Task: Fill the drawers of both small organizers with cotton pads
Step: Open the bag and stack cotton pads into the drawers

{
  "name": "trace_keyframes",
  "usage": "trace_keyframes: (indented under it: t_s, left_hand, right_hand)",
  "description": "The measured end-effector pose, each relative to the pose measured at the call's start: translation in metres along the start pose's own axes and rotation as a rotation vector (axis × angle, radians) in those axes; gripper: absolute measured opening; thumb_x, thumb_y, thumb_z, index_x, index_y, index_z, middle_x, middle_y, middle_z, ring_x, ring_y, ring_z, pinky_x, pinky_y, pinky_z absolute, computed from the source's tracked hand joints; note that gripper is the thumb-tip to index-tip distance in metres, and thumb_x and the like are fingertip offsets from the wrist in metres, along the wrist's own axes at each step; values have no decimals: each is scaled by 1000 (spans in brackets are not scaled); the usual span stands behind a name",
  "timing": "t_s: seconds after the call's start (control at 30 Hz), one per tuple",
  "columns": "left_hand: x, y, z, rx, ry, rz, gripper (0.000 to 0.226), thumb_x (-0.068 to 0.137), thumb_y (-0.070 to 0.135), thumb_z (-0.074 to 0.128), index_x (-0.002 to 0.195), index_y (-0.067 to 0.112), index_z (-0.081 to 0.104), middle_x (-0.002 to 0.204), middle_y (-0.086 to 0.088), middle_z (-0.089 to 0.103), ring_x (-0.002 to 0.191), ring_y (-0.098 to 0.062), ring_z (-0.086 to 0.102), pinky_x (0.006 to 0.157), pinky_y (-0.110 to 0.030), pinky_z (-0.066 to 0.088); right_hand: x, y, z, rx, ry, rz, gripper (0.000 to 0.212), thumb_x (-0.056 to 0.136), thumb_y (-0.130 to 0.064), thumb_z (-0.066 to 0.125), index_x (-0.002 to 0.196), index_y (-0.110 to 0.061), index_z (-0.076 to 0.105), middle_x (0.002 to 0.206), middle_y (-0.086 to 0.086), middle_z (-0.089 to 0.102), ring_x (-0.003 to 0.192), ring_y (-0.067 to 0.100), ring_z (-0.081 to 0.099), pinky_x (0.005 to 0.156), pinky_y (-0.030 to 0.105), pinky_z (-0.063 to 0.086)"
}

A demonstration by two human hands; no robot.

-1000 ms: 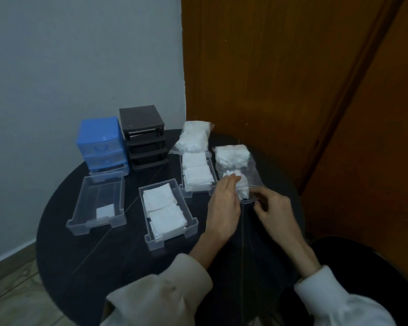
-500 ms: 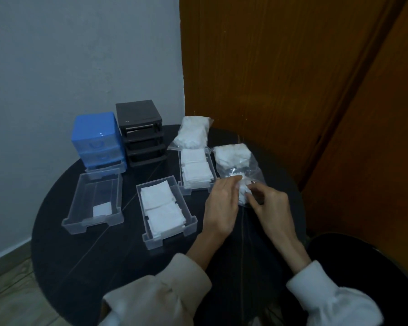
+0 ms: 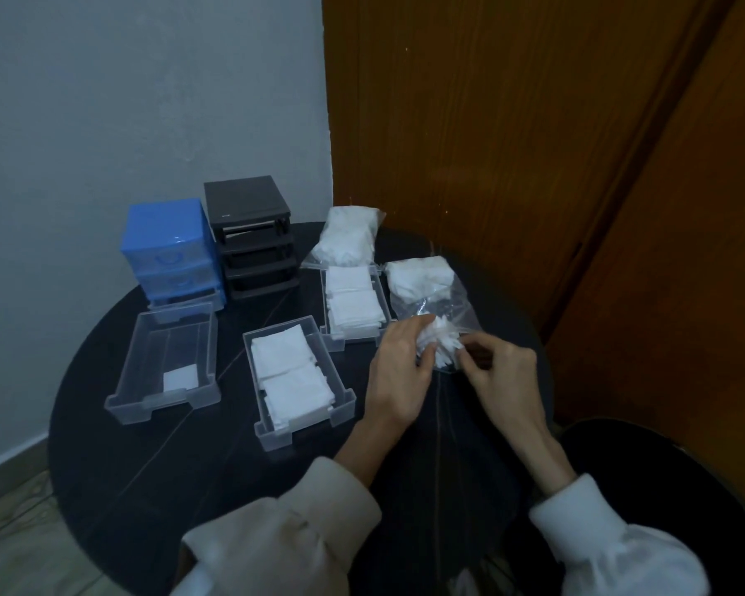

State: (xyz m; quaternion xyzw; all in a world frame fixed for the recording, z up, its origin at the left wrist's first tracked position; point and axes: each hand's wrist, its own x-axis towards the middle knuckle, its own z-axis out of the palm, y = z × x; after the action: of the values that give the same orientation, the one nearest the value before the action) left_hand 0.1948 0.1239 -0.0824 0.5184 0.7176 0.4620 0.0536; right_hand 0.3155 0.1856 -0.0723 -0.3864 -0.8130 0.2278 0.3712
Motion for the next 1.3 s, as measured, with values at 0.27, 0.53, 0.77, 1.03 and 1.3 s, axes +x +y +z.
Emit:
trace_keyframes:
  t_s: [0.27, 0.53, 0.77, 1.03, 1.3]
  left_hand:
    - [0, -1, 1, 2, -3, -1, 39, 93, 15, 55, 131, 19, 50, 127, 0, 53, 119, -9, 47, 97, -12, 30]
    - [0, 1, 0, 11, -13, -3, 39, 94, 16, 54, 132, 19, 49, 129, -1, 52, 119, -6, 44, 94, -7, 25]
    - [-1, 2, -1, 21, -22, 0, 39, 94, 16, 53, 133, 18, 48, 131, 0, 51, 120, -4, 43, 91, 2, 23]
    - [-3, 5, -3, 21, -11, 31, 34, 94, 14, 53, 128, 18, 53, 127, 0, 53, 117, -3, 43, 91, 2, 22]
    - [-9, 14, -12, -49, 14, 29, 47, 92, 7, 55, 136, 18, 46, 142, 1, 45, 132, -9, 38, 109, -19, 28]
  right_hand:
    - [-3, 1, -2, -32, -84, -46, 27, 78, -13, 72, 104, -16, 66, 99, -3, 66, 87, 6, 61, 76, 10, 41]
    - [-4, 2, 5, -116, 14, -56, 19, 86, -15, 64, 105, -14, 67, 102, 0, 68, 87, 10, 62, 77, 26, 52]
    - [-5, -3, -5, -160, 50, -86, 22, 86, -12, 65, 108, -10, 68, 100, 4, 69, 82, 5, 58, 74, 16, 41]
    - [-2, -5, -26, -54, 97, -110, 9, 79, -6, 66, 86, -9, 70, 80, 3, 66, 71, 13, 59, 65, 6, 36]
    - [-1, -21, -43, 107, 140, -90, 14, 80, -3, 63, 84, -15, 68, 76, -6, 64, 75, 2, 58, 65, 10, 41]
